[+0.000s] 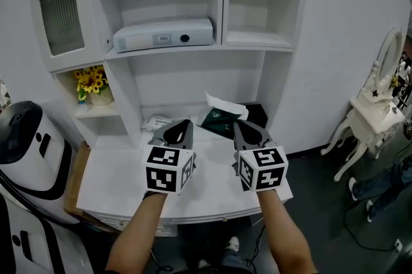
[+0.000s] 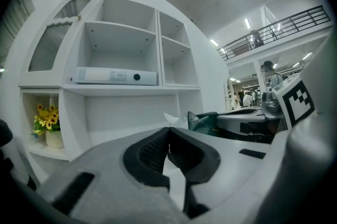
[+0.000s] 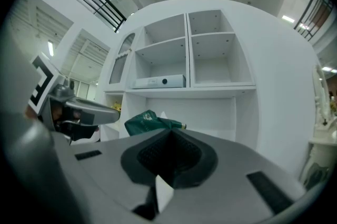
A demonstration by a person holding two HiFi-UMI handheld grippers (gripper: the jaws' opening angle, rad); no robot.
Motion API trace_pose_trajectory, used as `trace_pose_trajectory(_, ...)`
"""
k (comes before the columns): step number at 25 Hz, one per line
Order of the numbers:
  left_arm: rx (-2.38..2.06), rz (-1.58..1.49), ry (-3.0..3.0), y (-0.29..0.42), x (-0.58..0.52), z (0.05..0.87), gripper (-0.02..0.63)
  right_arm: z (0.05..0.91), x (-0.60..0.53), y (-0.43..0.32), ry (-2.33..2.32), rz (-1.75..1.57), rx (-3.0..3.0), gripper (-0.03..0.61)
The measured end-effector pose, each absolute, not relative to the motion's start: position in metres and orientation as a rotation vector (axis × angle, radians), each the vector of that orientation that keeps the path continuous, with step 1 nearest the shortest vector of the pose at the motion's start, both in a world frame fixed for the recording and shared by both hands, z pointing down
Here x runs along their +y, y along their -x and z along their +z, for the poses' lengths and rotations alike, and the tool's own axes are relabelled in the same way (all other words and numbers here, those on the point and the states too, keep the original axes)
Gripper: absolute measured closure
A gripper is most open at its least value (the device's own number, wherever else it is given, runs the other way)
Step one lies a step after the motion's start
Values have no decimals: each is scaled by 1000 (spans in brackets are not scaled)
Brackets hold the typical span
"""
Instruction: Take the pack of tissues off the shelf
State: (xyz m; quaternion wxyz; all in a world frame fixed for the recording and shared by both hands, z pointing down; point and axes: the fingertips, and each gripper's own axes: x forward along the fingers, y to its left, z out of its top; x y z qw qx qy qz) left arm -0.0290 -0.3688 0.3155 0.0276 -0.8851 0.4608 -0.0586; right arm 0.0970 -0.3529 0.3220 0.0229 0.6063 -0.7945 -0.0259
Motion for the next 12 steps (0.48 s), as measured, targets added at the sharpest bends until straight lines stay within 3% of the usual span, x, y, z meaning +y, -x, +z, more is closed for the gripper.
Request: trace_pose_trajectory(12,1381,-197,2750,19,-365,316,611,316,-347,-102,-1895,-98,-2452,575)
